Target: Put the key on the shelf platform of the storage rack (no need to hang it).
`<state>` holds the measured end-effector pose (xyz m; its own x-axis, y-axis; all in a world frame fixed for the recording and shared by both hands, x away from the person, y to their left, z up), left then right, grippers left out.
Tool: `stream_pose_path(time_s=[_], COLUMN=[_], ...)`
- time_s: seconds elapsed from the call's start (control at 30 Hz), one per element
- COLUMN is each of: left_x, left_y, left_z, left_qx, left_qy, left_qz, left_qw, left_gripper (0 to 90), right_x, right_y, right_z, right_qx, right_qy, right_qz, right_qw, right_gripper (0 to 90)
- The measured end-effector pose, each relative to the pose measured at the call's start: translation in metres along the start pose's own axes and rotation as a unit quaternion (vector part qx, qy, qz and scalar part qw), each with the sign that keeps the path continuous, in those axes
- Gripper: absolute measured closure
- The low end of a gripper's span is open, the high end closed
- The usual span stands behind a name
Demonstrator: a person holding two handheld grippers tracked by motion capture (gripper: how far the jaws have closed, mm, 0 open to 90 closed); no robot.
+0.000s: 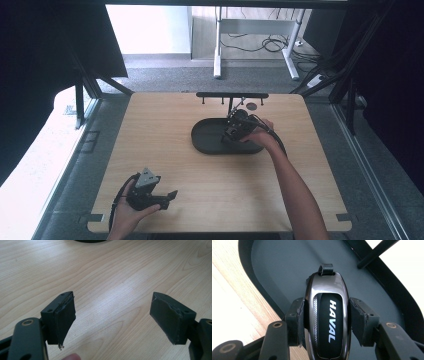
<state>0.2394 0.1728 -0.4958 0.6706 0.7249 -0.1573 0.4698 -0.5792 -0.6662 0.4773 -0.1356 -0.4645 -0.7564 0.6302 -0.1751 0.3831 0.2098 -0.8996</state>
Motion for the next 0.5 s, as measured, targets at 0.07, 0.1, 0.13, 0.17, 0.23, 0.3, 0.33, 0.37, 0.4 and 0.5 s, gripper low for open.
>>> stream_pose_path(time_s=[0.07,0.1,0.13,0.17,0.23,0.3,0.33,0.37,0.4,0.5], left_x=[0.000,0.000,0.000,0.000,0.000,0.000,0.000,0.000,0.000,0.000], left_y=[0.000,0.000,0.001,0.001,0.001,0.001,0.001,0.001,0.001,0.001], left_z=[0.000,0.000,0.000,0.000,0.000,0.000,0.000,0.000,0.000,0.000], left_qx=[0.001,0.001,0.002,0.003,0.003,0.003,0.003,0.003,0.003,0.003], left_qy=[0.000,0.000,0.000,0.000,0.000,-0.001,-0.001,-0.001,-0.001,-0.001], left_qz=[0.001,0.001,0.001,0.001,0.001,0.001,0.001,0.001,0.001,0.001], left_qw=[1.0000,1.0000,1.0000,1.0000,1.0000,1.0000,1.0000,1.0000,1.0000,1.0000], left_gripper=[20.7,20.7,20.7,20.7,20.7,20.7,20.7,20.7,20.7,20.7], right_x=[0.000,0.000,0.000,0.000,0.000,-0.001,-0.002,-0.004,-0.004,-0.005], right_y=[0.001,0.001,0.002,0.003,0.005,0.007,0.007,0.008,0.008,0.011], right_z=[0.000,0.000,0.001,0.002,0.003,0.005,0.005,0.006,0.007,0.009], right_qx=[0.003,0.003,0.004,0.003,0.006,0.011,0.011,0.011,0.011,0.017], right_qy=[0.000,-0.001,-0.002,-0.002,-0.001,0.001,0.003,0.004,0.005,0.002], right_qz=[0.004,0.004,0.006,0.006,0.007,0.011,0.011,0.011,0.011,0.015], right_qw=[1.0000,1.0000,1.0000,1.0000,1.0000,0.9999,0.9999,0.9999,0.9999,0.9997], right_gripper=[49.5,49.5,49.5,49.5,49.5,49.5,49.5,49.5,49.5,49.4])
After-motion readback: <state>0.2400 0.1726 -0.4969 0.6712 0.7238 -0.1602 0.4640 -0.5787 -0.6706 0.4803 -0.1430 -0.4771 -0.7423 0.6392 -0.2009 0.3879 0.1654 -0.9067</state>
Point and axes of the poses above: each handheld gripper's, and its own axes: y roughly forward along the jaws, z roughly out of its underside, x roughly to its left, the point moved 1 cm from there along y, roughly forward along the jaws, and after that the axes turned 5 degrees about z, right-handed, at the moved point
